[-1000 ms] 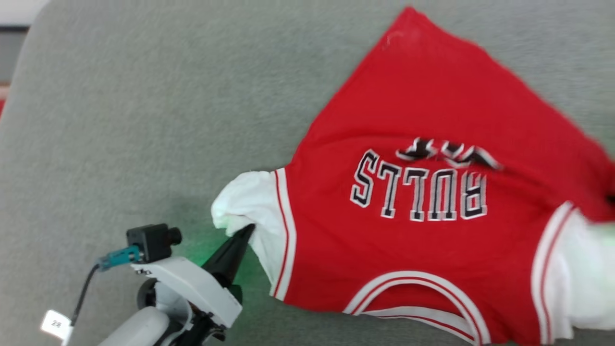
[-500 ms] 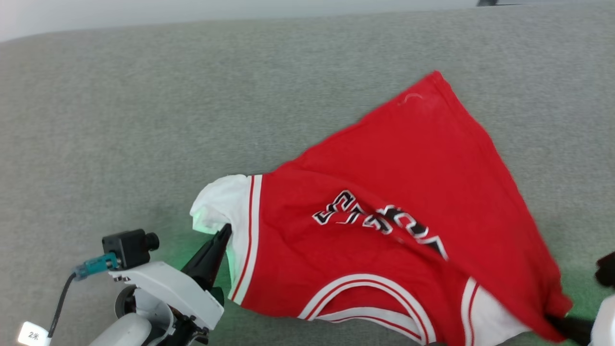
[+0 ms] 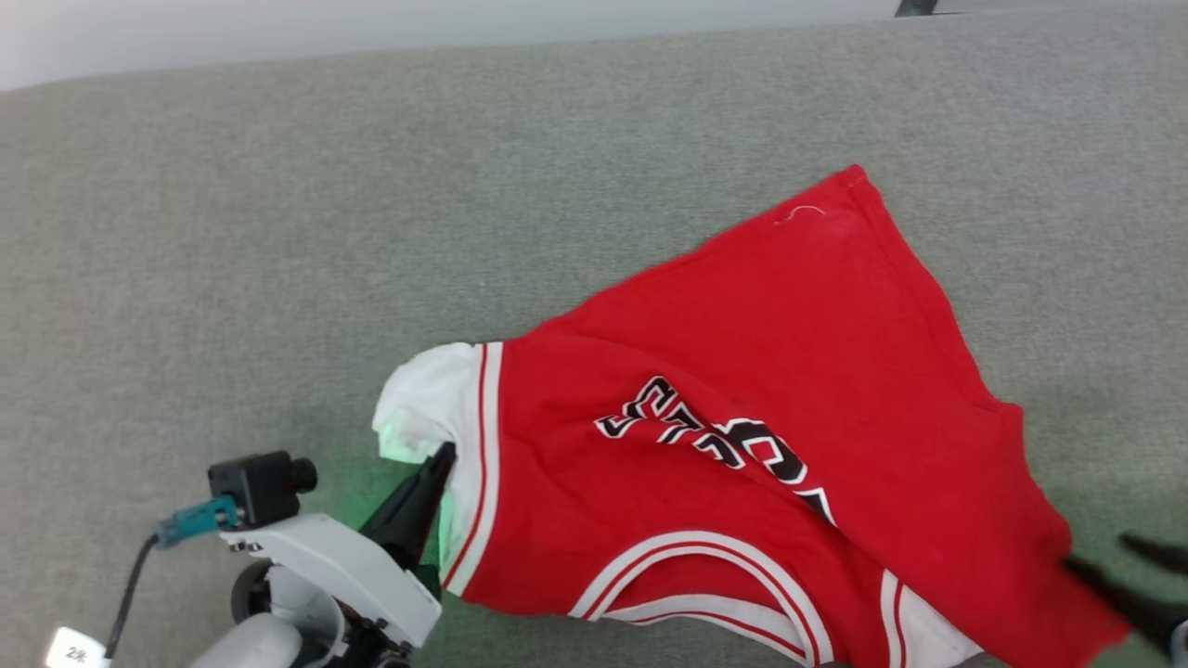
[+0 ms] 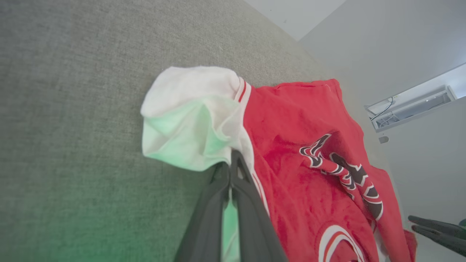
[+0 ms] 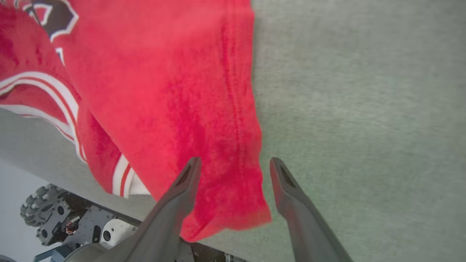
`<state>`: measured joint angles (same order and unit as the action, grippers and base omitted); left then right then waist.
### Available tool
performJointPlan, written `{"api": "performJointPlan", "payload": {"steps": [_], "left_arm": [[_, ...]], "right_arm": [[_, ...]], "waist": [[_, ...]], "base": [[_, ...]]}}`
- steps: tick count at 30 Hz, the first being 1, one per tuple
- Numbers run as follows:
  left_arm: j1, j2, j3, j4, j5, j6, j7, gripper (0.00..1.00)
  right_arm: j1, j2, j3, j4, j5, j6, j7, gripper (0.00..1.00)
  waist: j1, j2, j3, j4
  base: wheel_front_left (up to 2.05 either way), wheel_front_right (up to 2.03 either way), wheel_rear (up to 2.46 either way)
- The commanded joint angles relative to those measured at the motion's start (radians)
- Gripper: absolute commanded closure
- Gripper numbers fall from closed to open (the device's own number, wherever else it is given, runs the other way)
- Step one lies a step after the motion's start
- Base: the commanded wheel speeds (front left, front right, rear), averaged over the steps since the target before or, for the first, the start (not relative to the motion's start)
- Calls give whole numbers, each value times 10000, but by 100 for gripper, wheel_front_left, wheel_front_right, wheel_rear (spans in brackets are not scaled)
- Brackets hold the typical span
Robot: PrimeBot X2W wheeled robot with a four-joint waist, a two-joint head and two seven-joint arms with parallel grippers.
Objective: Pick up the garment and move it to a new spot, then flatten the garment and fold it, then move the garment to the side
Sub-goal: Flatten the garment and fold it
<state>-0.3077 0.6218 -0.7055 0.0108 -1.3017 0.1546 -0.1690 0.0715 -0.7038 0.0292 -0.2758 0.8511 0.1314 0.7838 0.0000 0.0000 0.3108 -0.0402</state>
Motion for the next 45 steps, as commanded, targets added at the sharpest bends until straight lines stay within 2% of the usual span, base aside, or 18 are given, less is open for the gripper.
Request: {"api": "performJointPlan", "payload": {"steps": [1,5,8,11,14,18,23,29,34,35,36,37,38,45], "left_arm": [[1,-73,-37,-51,79,24,-31,100],[-135,-290,-167,-76,148,-57,-40,100],[-219,-465,-252,-76,238,-117,-55,100],[-401,-632,-317,-41,275,-179,-51,100],[-614,-798,-383,23,339,-255,-22,100],[-917,-1002,-442,94,465,-348,-18,100],[-1294,-1242,-532,204,600,-488,21,100],[-1613,-1470,-605,511,710,-686,-24,100],[-1765,-1611,-647,717,742,-775,-39,100],[-1786,-1632,-641,756,740,-783,-47,100],[-1796,-1648,-626,785,732,-816,-64,100],[-1803,-1649,-610,820,718,-829,-60,100],[-1814,-1651,-597,859,698,-855,-77,100],[-1919,-1496,-436,1021,706,-1040,-191,100]], "right_arm": [[-92,-99,-292,-99,81,-17,48,0],[-589,-363,-1195,-361,179,-17,-47,0],[-1493,-475,-1272,-312,-191,-17,-400,0],[-2612,-854,-439,-114,-1116,-17,-762,0],[-4019,-660,658,481,-1446,-17,-981,0],[-5956,-349,2218,1883,-1691,-17,-993,0],[-7969,-90,3523,4027,-1857,-17,-1231,0],[-9292,-168,4686,5835,-1767,-17,-1829,0],[-9447,-297,5721,6339,-1307,-17,-1786,0],[-9459,-325,5949,6381,-1111,-6,-1750,25],[-9462,-333,6179,6409,-936,-6,-1709,63],[-9493,-341,6370,6435,-753,-3,-1718,76],[-9518,-353,6531,6481,-615,17,-1748,100],[-10086,-480,7062,6838,33,15,-2568,100]], "waist": [[0,0,-6,156],[0,0,35,518],[0,0,142,813],[0,0,342,1097],[0,0,609,1367],[0,0,1040,1632],[0,0,1616,1932],[0,0,2041,2188],[0,0,2144,2271],[0,0,2149,2276],[0,0,2141,2278],[0,0,2123,2274],[0,0,2089,2262],[0,0,1674,2128]], "base": [[0,0,0],[0,0,0],[0,0,0],[0,0,0],[0,0,0],[0,0,0],[0,0,0],[0,0,0],[0,0,0],[0,0,0],[0,0,0],[0,0,0],[0,0,0],[0,0,0]]}}
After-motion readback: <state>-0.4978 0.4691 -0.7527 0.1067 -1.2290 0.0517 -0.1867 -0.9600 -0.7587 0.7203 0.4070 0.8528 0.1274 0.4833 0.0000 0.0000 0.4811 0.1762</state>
